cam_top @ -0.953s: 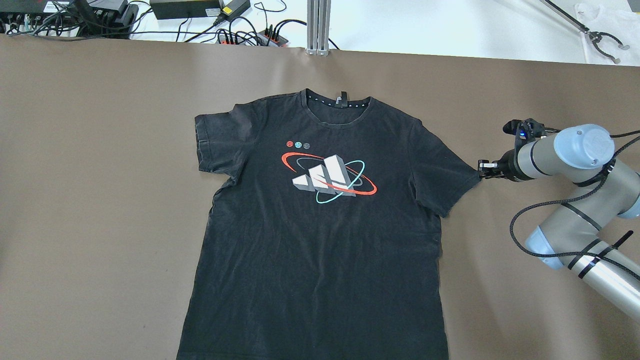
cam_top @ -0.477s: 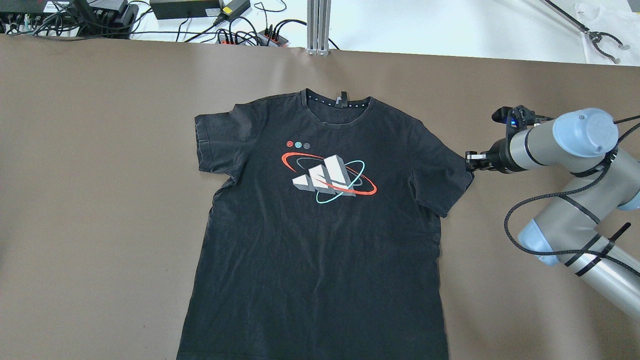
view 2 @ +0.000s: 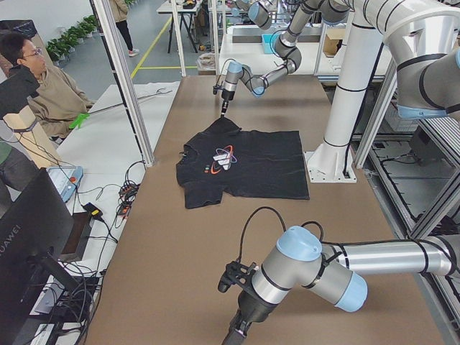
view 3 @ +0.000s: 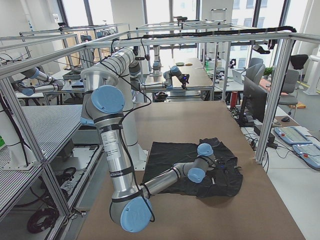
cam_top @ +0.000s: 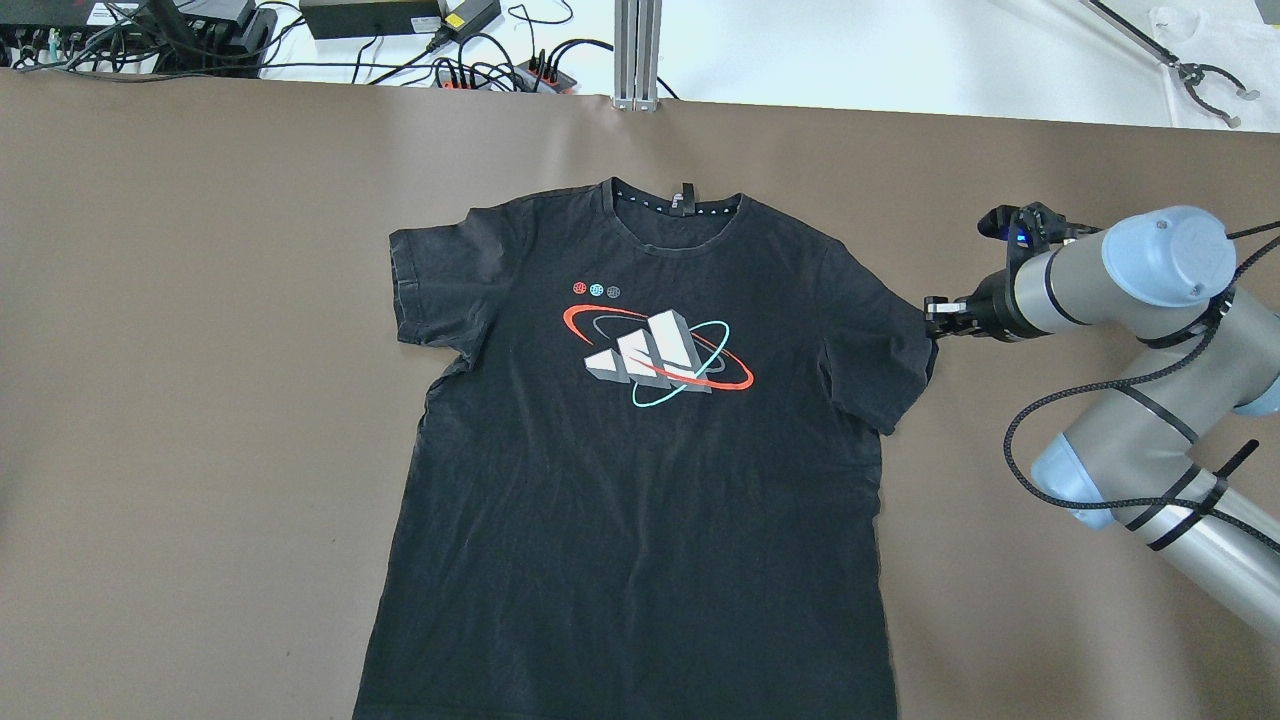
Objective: Fold clothes
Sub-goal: 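Grasp the sleeve with the right gripper and fold it onto the shirt body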
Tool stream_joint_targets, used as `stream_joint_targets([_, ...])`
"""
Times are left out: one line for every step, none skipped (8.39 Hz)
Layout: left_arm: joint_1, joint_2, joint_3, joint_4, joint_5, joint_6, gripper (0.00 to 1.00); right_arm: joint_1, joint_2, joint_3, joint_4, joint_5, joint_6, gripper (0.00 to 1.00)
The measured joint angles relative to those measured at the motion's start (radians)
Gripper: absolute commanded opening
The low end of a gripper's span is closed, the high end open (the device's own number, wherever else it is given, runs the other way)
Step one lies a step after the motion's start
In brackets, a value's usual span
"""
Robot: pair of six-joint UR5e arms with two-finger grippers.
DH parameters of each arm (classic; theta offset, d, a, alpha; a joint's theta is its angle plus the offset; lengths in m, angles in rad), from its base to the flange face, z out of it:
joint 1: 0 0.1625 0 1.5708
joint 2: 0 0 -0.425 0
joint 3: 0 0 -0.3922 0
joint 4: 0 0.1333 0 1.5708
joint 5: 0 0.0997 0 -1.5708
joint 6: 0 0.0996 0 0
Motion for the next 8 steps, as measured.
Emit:
stream_joint_targets([0.001, 0.001, 0.000, 0.000, 0.000, 0.000, 1.00, -0.025, 0.054, -0.052, -0.004, -0.044, 0.026, 0.00])
stream_joint_targets([0.002, 0.002, 0.000, 0.000, 0.000, 0.000, 1.00, -0.055, 0.101, -0.089, -0.005, -0.091, 0.055, 0.00])
stream_joint_targets([0.002, 0.003, 0.000, 0.000, 0.000, -0.001, 1.00, -0.083, 0.143, -0.120, -0.006, -0.130, 0.086, 0.00])
stream_joint_targets([0.004, 0.003, 0.000, 0.000, 0.000, -0.007, 1.00, -0.107, 0.166, -0.142, -0.004, -0.159, 0.105, 0.00])
stream_joint_targets([0.006, 0.004, 0.000, 0.000, -0.002, -0.014, 1.00, -0.128, 0.180, -0.157, -0.001, -0.190, 0.116, 0.00])
stream_joint_targets([0.008, 0.004, 0.000, 0.000, -0.003, -0.018, 1.00, -0.143, 0.191, -0.168, 0.001, -0.211, 0.122, 0.00])
stream_joint_targets([0.009, 0.004, 0.000, 0.000, -0.004, -0.021, 1.00, -0.154, 0.197, -0.174, 0.003, -0.221, 0.125, 0.00])
stream_joint_targets([0.011, 0.004, 0.000, 0.000, -0.005, -0.027, 1.00, -0.165, 0.201, -0.177, 0.005, -0.225, 0.134, 0.00])
